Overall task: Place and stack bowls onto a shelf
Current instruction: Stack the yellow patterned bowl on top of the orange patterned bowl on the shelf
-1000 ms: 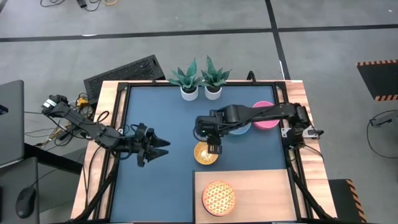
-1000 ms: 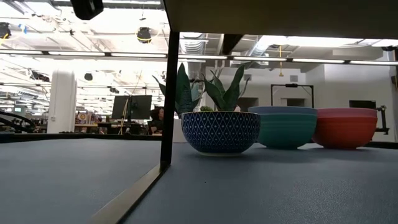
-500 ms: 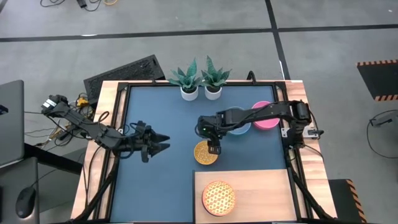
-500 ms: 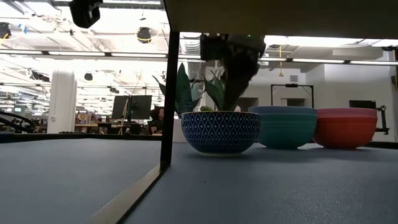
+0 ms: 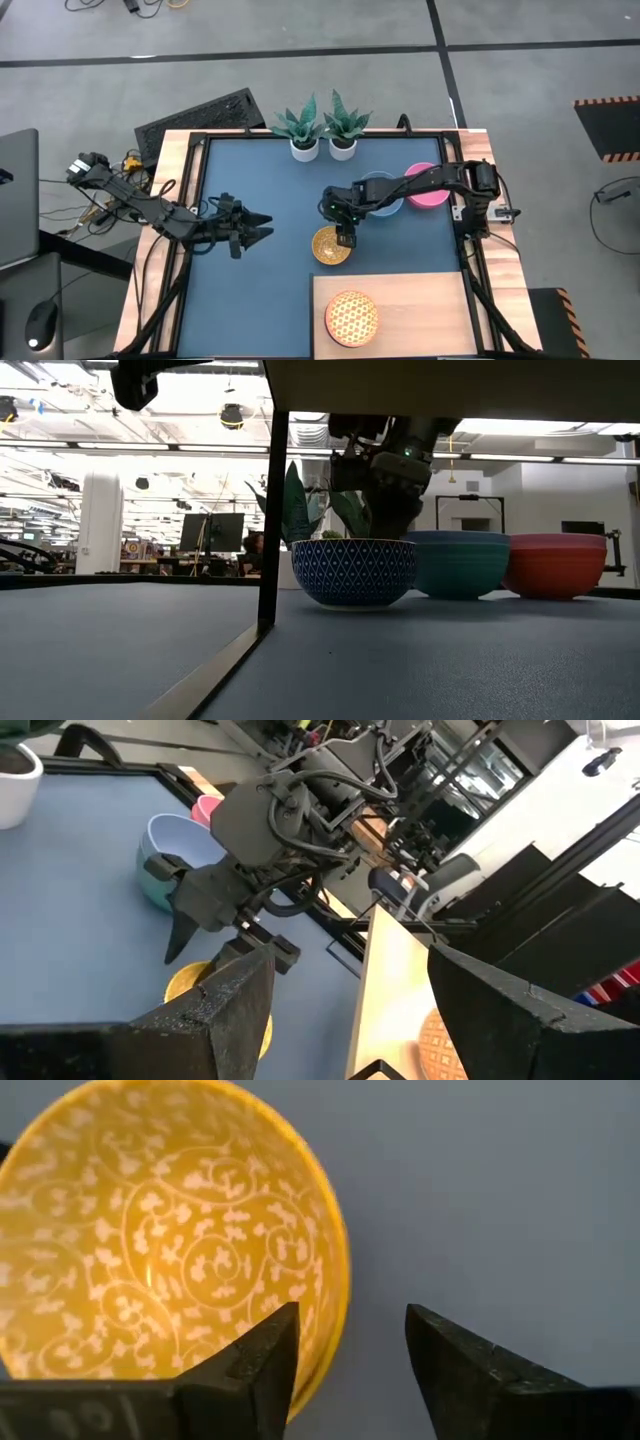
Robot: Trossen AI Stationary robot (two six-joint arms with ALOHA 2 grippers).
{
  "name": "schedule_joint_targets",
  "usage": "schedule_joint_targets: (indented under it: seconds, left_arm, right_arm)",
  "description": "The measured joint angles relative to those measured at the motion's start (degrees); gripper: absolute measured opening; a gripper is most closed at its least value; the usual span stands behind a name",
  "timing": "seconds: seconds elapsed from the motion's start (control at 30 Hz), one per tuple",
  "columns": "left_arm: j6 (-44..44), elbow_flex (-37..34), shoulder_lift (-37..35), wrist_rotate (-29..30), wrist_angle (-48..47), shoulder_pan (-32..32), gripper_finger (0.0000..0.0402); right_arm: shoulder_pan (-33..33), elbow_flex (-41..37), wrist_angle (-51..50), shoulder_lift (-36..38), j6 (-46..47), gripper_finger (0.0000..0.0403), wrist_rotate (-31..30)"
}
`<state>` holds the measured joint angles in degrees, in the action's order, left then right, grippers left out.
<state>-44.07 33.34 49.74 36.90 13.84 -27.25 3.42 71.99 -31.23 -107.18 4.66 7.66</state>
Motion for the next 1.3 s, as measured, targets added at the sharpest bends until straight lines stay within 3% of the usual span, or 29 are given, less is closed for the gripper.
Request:
schedule_joint_targets:
  seconds: [0.1,0.3,0.57,0.83,1.07,1.3]
  left_arm:
    - [-0.09,0.0,0.0,0.01,-0.02,0.54,0.0249]
    - [-0.13,0.0,0.0,-0.4,-0.5,1.21,0.0249]
    - [-0.14,0.02,0.0,-0.47,-0.95,1.22,0.0249]
    - [-0.14,0.02,0.0,-0.47,-1.18,1.2,0.0249]
    - [-0.11,0.02,0.0,-0.52,-1.15,1.2,0.0249]
    - [0.28,0.02,0.0,-0.62,-1.39,1.2,0.0249]
  right_arm:
    - [0.0,-0.66,0.62,0.0,1.21,0.016,0.02]
    - [0.11,-1.82,0.67,0.14,3.28,0.0035,0.54]
    - [0.09,0.28,-0.71,-0.13,6.04,0.0035,0.14]
    - [0.52,10.82,-9.91,-0.19,5.19,0.0035,-0.86]
    - [1.62,26.25,-26.63,-0.15,3.74,0.0035,-4.8]
    - [0.02,48.03,-43.31,1.25,7.85,0.0035,-6.75]
